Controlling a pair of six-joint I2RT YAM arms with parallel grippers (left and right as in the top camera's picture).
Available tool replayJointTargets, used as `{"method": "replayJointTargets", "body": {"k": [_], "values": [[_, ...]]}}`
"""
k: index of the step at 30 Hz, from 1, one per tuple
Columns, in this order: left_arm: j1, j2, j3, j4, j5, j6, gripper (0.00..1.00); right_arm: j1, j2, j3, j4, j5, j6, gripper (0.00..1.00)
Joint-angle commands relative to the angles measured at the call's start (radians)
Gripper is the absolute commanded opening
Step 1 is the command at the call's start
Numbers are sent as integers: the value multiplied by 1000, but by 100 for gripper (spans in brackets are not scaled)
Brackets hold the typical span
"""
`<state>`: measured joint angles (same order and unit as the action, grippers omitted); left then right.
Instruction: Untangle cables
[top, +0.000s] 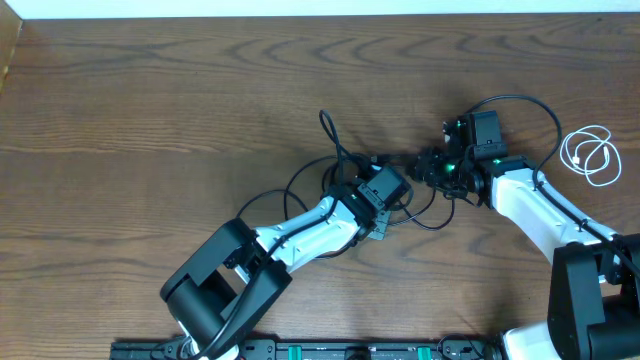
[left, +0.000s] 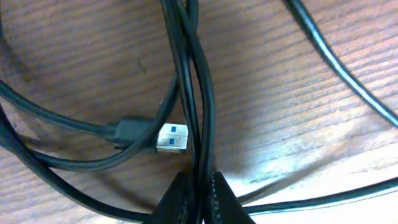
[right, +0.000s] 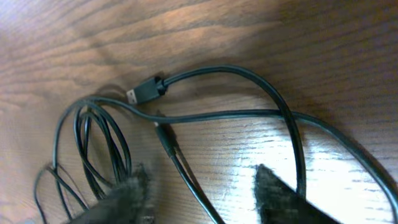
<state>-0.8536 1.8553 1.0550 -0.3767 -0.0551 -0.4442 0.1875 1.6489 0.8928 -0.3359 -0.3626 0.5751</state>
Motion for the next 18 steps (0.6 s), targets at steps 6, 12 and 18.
{"method": "replayJointTargets", "body": {"k": [6,12,18], "values": [[-1,-241,-5,-69,-8,19,7,4,6,-6,-6,-177,-92,63],[-1,-426,-5,-145,-5,51,8,4,6,-6,38,-370,-181,63],[0,-535,-5,-184,100,51,8,4,6,-6,54,-374,-235,63]]}}
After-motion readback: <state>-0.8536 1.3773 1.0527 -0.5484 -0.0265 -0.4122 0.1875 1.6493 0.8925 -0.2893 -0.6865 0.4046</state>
